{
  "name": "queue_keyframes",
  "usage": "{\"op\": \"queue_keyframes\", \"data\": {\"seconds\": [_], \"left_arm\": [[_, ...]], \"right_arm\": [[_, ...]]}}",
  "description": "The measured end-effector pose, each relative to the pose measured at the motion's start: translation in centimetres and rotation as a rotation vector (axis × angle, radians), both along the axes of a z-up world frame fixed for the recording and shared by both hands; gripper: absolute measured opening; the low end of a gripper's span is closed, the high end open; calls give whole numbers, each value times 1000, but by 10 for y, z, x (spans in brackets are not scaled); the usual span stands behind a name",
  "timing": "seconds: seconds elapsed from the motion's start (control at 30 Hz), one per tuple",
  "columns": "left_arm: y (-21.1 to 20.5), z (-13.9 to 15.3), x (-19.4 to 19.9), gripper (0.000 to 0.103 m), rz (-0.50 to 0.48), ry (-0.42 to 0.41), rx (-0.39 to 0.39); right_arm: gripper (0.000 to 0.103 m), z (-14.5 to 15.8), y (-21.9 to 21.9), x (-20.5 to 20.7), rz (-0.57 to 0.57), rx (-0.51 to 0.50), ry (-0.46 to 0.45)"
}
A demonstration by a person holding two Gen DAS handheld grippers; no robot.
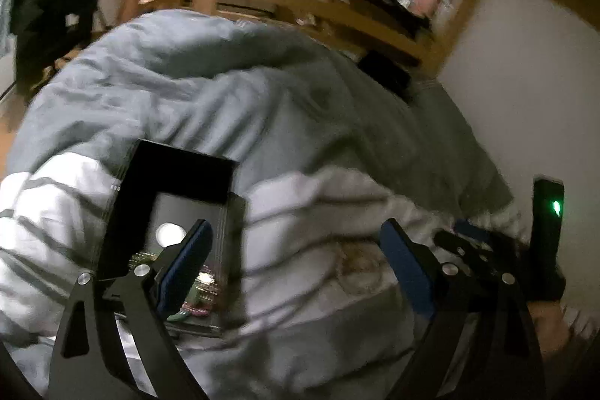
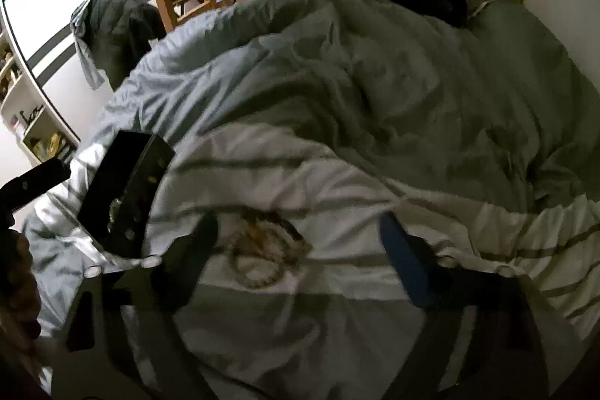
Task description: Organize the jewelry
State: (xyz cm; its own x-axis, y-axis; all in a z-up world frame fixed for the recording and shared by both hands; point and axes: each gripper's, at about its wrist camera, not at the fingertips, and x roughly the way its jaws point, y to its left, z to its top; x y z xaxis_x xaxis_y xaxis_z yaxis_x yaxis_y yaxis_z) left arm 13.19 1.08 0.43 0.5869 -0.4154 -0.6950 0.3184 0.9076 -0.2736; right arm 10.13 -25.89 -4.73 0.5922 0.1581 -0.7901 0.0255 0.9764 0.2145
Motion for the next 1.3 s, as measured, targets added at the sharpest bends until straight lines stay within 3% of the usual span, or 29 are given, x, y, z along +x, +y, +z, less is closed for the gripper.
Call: {"op": "queue_keyframes", "data": {"seconds": [0.13, 0.23, 0.4, 0.53, 0.6, 0.7, 0.8, 0.87, 0.97, 1.0, 1.03, 1.07, 1.1, 1.13, 1.3], "left_arm": [[-37, -28, -8, 89, -89, 40, 99], [-64, -57, -13, 81, -153, 91, 168], [-95, -87, -16, 81, -226, 99, 267], [-107, -104, -9, 81, -220, 89, 303], [-111, -108, -9, 81, -223, 84, 306], [-117, -118, -2, 81, -245, 126, 305], [-121, -135, 7, 79, -244, 183, 314], [-120, -139, 11, 77, -242, 195, 301], [-118, -137, 12, 62, -232, 190, 298], [-117, -136, 12, 58, -227, 189, 296], [-116, -136, 13, 47, -221, 188, 295], [-115, -135, 13, 37, -217, 188, 295], [-113, -134, 13, 33, -212, 188, 293], [-110, -133, 13, 26, -205, 191, 283], [-103, -128, 11, 14, -193, 200, 250]], "right_arm": [[57, -21, 4, 5, 57, -1, 37], [54, -33, 7, 14, 90, 3, 59], [51, -45, 3, 31, 118, 32, 63], [36, -44, 3, 31, 112, 37, 5], [36, -36, 2, 29, 132, 96, -23], [36, -41, 9, 32, 234, 171, 38], [34, -69, 19, 41, 207, 44, 136], [34, -78, 20, 46, 202, 44, 160], [34, -83, 24, 51, 202, 46, 162], [30, -85, 24, 51, 197, 35, 164], [21, -85, 24, 51, 189, 26, 164], [19, -86, 22, 50, 179, 27, 162], [11, -83, 19, 48, 166, 31, 153], [11, -82, 17, 48, 157, 38, 146], [11, -75, 14, 46, 143, 58, 112]]}}
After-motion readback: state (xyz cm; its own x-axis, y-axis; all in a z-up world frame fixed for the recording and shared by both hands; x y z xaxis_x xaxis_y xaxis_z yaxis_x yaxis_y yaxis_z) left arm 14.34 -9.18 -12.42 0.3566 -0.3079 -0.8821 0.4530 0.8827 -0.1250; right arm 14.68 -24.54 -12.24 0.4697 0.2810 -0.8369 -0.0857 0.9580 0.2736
